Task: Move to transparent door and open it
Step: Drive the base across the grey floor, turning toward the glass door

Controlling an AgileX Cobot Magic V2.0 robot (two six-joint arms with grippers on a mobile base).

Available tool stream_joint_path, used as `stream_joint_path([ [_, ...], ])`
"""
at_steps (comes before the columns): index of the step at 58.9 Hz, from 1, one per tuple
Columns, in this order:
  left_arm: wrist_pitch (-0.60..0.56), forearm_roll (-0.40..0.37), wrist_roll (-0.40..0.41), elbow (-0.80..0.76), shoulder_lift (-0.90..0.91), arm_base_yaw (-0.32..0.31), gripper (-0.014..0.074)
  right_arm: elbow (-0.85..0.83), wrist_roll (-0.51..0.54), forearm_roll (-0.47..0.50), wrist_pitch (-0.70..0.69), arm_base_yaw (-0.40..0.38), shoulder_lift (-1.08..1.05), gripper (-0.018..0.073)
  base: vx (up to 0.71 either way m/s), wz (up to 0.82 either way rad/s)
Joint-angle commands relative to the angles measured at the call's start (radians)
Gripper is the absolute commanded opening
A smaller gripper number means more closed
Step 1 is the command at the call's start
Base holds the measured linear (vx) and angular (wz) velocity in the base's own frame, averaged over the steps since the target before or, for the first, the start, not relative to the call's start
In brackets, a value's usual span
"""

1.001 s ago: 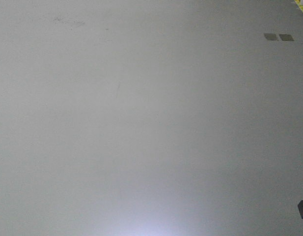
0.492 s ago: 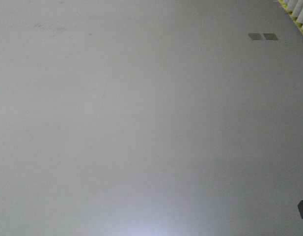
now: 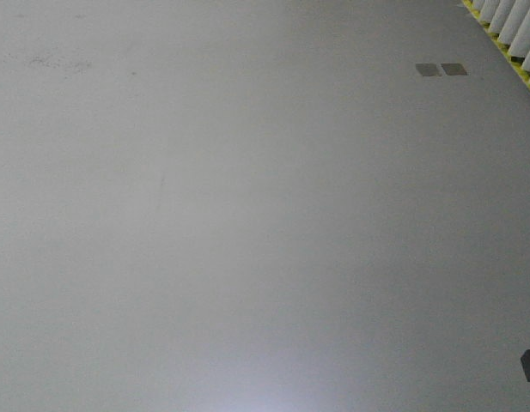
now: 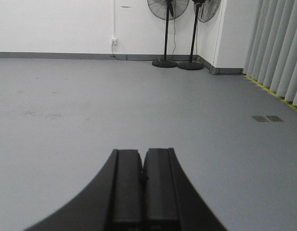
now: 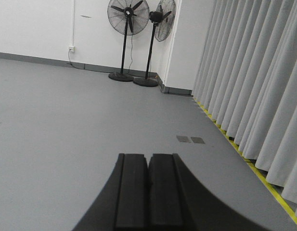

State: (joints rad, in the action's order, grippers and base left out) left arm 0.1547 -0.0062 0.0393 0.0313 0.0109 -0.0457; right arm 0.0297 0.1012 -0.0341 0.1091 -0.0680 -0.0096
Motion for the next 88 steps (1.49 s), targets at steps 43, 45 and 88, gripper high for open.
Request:
stream_joint_path([
  [43,-0.084,-0.008,0.0,0.016,0.015,-0.005,-0.0003,0.005,0.01,-0.008,-0.086,-0.004,-0.016,-0.0006,0.25,0.1],
  [45,-0.084,-0.008,0.0,0.016,0.015,-0.005,-0.0003,0.005,0.01,-0.008,-0.086,-0.004,-0.016,-0.0006,0.31,0.13],
  [88,-0.084,-0.008,0.0,0.016,0.015,-0.005,-0.0003,0.005,0.01,-0.008,-0.086,-0.004,-0.016,-0.0006,0.37,0.05],
])
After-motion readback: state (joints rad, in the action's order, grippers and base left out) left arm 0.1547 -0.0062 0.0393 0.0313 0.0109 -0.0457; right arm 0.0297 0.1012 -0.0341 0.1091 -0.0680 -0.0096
